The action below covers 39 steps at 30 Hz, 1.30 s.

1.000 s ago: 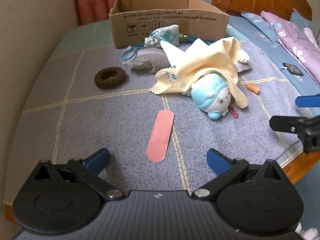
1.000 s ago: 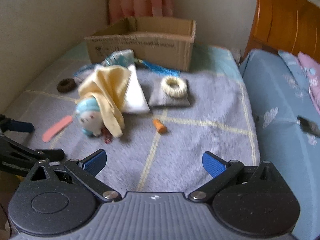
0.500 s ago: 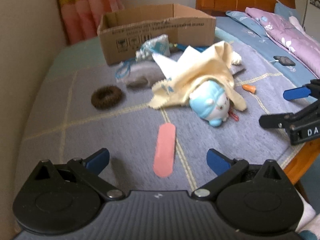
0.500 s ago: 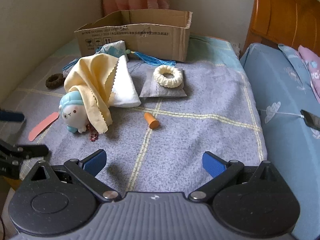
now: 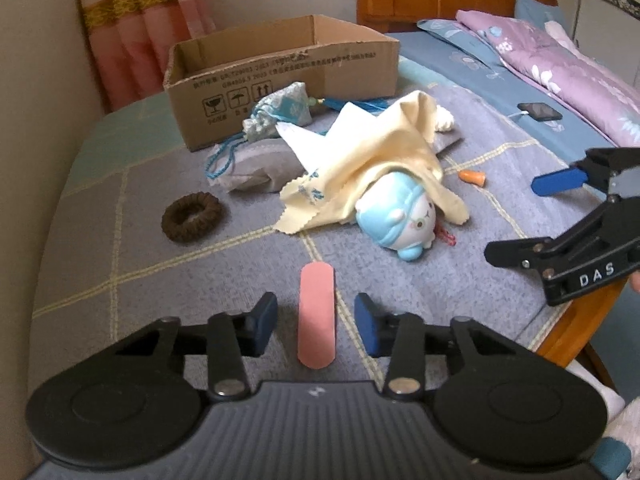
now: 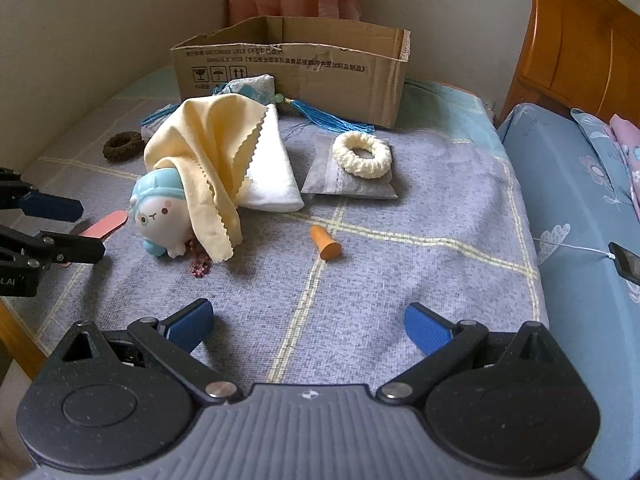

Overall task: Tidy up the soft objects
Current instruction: 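Lower the left tool onto the pink nail file and close it, then grasp the light-blue plush doll with the right tool while the left holds the file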

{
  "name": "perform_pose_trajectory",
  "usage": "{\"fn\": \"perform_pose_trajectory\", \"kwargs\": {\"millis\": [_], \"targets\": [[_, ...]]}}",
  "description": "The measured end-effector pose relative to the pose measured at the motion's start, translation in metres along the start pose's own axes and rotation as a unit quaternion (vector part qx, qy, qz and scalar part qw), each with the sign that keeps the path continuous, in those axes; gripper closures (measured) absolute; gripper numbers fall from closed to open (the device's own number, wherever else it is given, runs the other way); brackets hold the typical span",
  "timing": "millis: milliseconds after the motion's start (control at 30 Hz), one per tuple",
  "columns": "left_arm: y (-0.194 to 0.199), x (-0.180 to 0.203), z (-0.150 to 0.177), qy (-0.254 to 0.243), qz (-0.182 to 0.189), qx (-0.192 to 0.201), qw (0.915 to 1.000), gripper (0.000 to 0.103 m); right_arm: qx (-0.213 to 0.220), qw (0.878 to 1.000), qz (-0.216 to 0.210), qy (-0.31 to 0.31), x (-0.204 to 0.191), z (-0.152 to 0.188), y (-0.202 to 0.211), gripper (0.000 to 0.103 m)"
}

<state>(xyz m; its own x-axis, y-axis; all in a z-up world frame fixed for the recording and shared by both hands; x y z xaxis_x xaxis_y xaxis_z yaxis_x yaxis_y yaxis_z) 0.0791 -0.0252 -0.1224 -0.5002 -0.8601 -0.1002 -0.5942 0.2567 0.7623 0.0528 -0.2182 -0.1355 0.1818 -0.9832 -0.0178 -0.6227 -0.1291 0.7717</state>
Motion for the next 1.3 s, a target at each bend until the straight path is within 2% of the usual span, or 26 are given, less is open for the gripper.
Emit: {"fn": "perform_pose_trajectory", "kwargs": {"millis": [67,167,267,333,733,1100,1300], "targets": [[-0.001,-0.001,-0.001,0.005,0.004,-0.001,1.0,0.067,0.0,1.0,-0.001,0.001,-0.001,0.0,0.0,0.0],[-0.001,0.001,-0.003,0.012,0.008,-0.006,0.9999,0.077,0.0,1.0,-0.002,0.006,-0.004,-0.001,0.0,0.0],[-0.001,0.004,-0.003,0.014,0.004,-0.007,0.9999,0.08,0.001,1.0,-0.006,0.01,-0.007,-0.002,0.0,0.0],[-0.001,0.003,-0.003,0.018,-0.005,-0.006,0.9998,0.086,0.003,1.0,-0.011,0.014,-0.011,-0.003,0.002,0.0],[0.002,-0.031,0.006,0.055,-0.05,-0.011,0.9971,0.086,0.023,0.994,-0.095,0.052,-0.048,-0.013,0.012,0.0],[0.002,-0.038,0.008,0.071,-0.042,-0.007,0.9965,0.086,0.015,0.981,-0.167,0.095,-0.091,-0.023,0.01,0.0],[0.002,-0.038,0.009,0.074,-0.04,-0.004,0.9965,0.085,0.017,0.983,-0.148,0.108,-0.099,-0.031,-0.004,0.0]]}}
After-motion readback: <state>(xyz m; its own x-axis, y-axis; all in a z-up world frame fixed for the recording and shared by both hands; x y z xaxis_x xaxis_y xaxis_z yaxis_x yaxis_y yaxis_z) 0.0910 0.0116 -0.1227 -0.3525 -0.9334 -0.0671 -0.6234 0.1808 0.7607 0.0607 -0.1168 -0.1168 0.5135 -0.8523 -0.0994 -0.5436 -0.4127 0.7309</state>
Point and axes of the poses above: each gripper's, at about its wrist camera, not at the fingertips, and y roughly against the way its jaws point, x to its right, z to its underside, the point moved 5 cm from there along -y, roughly the way its jaws point, and after that the axes turned 4 degrees about -z, right-handed, at the moved point
